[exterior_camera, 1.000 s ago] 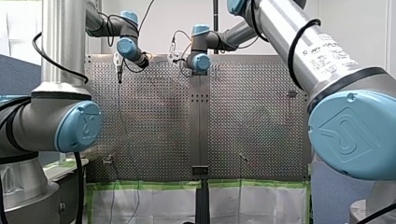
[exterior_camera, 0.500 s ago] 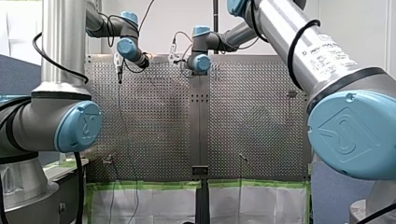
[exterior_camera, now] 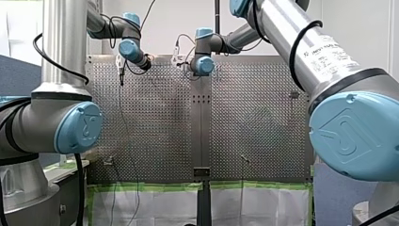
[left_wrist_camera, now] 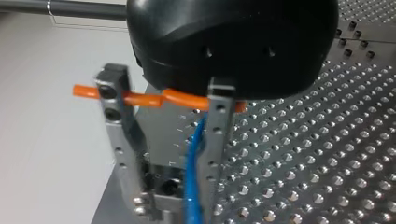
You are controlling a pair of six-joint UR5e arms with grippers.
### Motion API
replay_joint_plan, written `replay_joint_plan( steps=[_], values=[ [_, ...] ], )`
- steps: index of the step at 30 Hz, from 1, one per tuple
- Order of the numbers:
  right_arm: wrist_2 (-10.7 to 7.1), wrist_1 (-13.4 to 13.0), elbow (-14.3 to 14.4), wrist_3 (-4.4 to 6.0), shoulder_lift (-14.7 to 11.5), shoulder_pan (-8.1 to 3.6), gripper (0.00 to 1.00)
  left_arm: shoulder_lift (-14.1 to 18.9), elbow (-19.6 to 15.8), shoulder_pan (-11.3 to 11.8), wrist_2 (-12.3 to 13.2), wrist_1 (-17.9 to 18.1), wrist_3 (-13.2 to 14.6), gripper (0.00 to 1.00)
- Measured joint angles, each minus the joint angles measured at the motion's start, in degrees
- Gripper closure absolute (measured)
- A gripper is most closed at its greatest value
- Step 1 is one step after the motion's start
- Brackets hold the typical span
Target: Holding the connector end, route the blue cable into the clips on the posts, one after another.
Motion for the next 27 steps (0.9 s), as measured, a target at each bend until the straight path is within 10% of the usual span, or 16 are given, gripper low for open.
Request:
replay_joint_plan(
  steps=[27],
  values=[
    [0.11,-0.14,9.72,-1.12,0.1,-2.4,1.0,-6.41,-0.06,-6.41,-3.98,-1.36,2.42,1.0]
  ],
)
